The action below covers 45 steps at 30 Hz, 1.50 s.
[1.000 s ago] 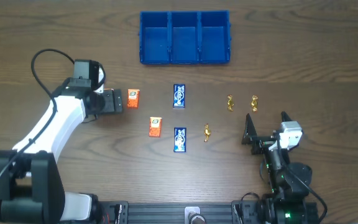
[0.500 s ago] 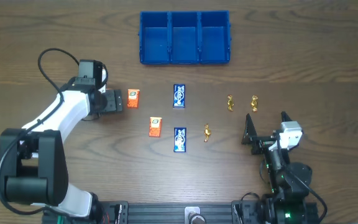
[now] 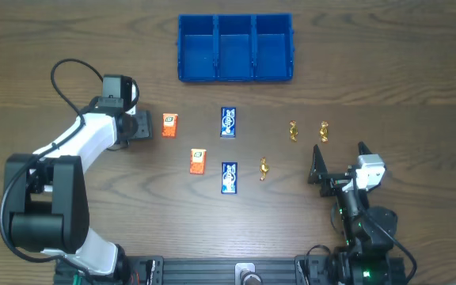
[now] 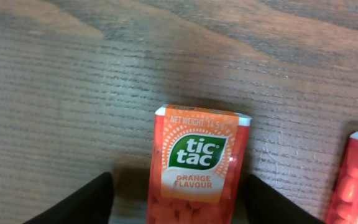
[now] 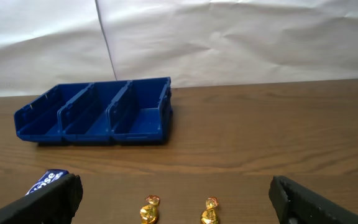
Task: Sort Candies Into Trays
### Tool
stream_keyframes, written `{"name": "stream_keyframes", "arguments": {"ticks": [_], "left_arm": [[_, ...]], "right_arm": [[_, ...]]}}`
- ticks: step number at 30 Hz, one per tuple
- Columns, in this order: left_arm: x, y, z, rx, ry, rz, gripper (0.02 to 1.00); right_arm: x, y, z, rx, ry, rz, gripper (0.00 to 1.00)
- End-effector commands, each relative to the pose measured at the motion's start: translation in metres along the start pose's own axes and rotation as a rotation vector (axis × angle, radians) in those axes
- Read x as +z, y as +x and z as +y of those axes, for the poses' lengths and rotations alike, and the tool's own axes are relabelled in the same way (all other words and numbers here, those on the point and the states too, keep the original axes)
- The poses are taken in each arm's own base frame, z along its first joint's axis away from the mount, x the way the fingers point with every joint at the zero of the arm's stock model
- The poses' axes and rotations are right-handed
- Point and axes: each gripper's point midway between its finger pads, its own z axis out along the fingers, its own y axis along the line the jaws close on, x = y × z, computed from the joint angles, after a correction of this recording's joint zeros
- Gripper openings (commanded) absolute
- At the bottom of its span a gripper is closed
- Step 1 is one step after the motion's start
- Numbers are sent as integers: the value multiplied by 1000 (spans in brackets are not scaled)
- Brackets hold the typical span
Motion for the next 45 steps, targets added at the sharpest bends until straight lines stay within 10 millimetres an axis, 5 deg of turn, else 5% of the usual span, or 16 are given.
{"name": "stream_keyframes", "arguments": {"ticks": [1, 19, 25, 31, 34, 39, 45], "left_arm": [[2, -7, 0, 3, -3, -9, 575], [-10, -21, -10, -24, 31, -21, 314], [-70, -70, -45, -29, 52, -98, 336], [-143, -140, -113, 38, 114, -302, 369], [-161, -165, -147, 73, 148, -356, 360], [-142, -182, -187, 111, 137, -305, 367], [-102, -178, -190, 111, 107, -234, 371]], "right_arm": [[0, 2, 1, -1, -6, 3, 998], [0, 2, 1, -1, -6, 3, 998], [0, 2, 1, -1, -7, 3, 998], [0, 2, 1, -1, -7, 3, 998], [0, 2, 1, -1, -6, 3, 998], [0, 2, 1, -1, -7, 3, 998], [0, 2, 1, -1, -7, 3, 998]]}}
